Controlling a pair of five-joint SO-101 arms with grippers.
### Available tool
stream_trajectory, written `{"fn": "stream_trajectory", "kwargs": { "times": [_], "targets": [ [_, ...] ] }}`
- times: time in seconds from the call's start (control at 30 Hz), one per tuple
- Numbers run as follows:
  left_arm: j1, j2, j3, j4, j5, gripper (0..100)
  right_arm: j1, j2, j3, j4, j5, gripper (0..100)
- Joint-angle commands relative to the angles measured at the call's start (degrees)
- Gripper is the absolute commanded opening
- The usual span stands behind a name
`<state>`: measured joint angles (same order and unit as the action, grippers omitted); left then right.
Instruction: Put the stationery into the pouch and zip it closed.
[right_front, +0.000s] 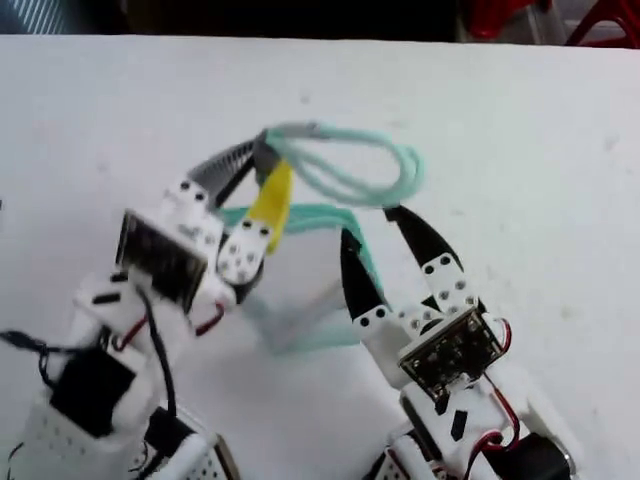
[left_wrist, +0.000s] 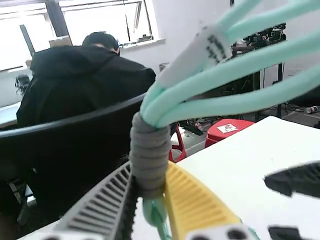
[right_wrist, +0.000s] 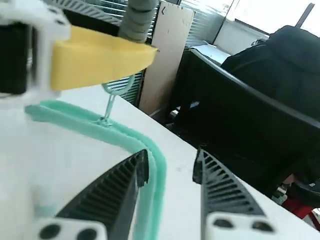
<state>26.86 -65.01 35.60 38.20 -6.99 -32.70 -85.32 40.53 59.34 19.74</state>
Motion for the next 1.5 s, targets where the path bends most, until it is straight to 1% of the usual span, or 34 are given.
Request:
{"fn": "stream_trajectory", "kwargs": {
  "times": [0.0, 0.23, 0.3, 0.4, 0.43, 0.5, 0.53, 0.57, 0.67, 0.73, 0.8, 0.9, 0.97, 1.03, 1.17, 1.23, 1.33, 1.47],
  "targets": [
    [-1.71, 11.74, -13.63, 0.35, 6.24, 2, 0.22, 0.57, -2.37, 0.48, -3.34, 14.8],
    [-2.24, 21.67, -24.70, 0.44, 7.30, 2, 0.22, 0.66, -1.58, 1.45, -4.04, 14.8],
    [-1.80, 22.46, -26.46, 2.37, 7.38, 2, 0.04, 1.36, 1.41, -0.31, -3.87, 14.8],
    [0.22, 22.55, -28.75, 6.33, 8.97, 2, 0.75, 3.30, 7.65, -8.84, -3.60, 13.8],
    [1.01, 22.55, -29.80, 7.65, 8.97, 2, 1.63, 4.18, 9.67, -12.62, -3.78, 11.3],
    [2.68, 22.55, -32.00, 10.37, 8.97, 2, 1.63, 6.90, 12.66, -21.67, -3.60, 2.8],
    [3.65, 22.55, -33.05, 11.69, 8.97, 2, 1.45, 8.84, 13.45, -25.71, -3.60, 0.8],
    [4.44, 22.55, -34.11, 13.10, 8.97, 2, 1.45, 11.21, 13.80, -29.05, -3.69, 2.6],
    [6.20, 22.55, -37.19, 17.49, 8.97, 2, 1.89, 19.38, 13.19, -37.49, -3.96, 1.7],
    [6.20, 22.73, -39.12, 19.08, 8.97, 2, 2.77, 23.78, 11.87, -39.87, -4.04, 1.8],
    [6.20, 22.73, -40.09, 19.87, 8.53, 2, 4.97, 25.80, 10.20, -37.93, -4.57, 1.8],
    [6.20, 22.81, -40.00, 19.96, 5.36, 2, 8.84, 23.78, 8.26, -31.87, -10.20, 1.8],
    [6.11, 22.90, -39.82, 20.13, 4.75, 2, 10.77, 20.44, 8.09, -29.14, -12.57, 2.1],
    [5.85, 22.99, -39.82, 20.22, 4.57, 2, 11.56, 16.31, 8.18, -25.71, -12.31, 2.2],
    [2.33, 22.99, -38.42, 19.96, 4.84, 2, 11.30, 5.76, 7.91, -16.22, -9.05, 2.6],
    [1.54, 22.81, -36.40, 19.87, 4.84, 2, 11.12, 1.27, 8.26, -13.41, -8.88, 5.7],
    [1.80, 22.64, -33.32, 19.87, 4.84, 2, 9.71, -1.89, 10.11, -12.53, -8.44, 10.2],
    [1.89, 22.55, -32.18, 19.87, 4.92, 2, 9.71, -2.07, 12.04, -12.26, -8.44, 9.5]
  ]
}}
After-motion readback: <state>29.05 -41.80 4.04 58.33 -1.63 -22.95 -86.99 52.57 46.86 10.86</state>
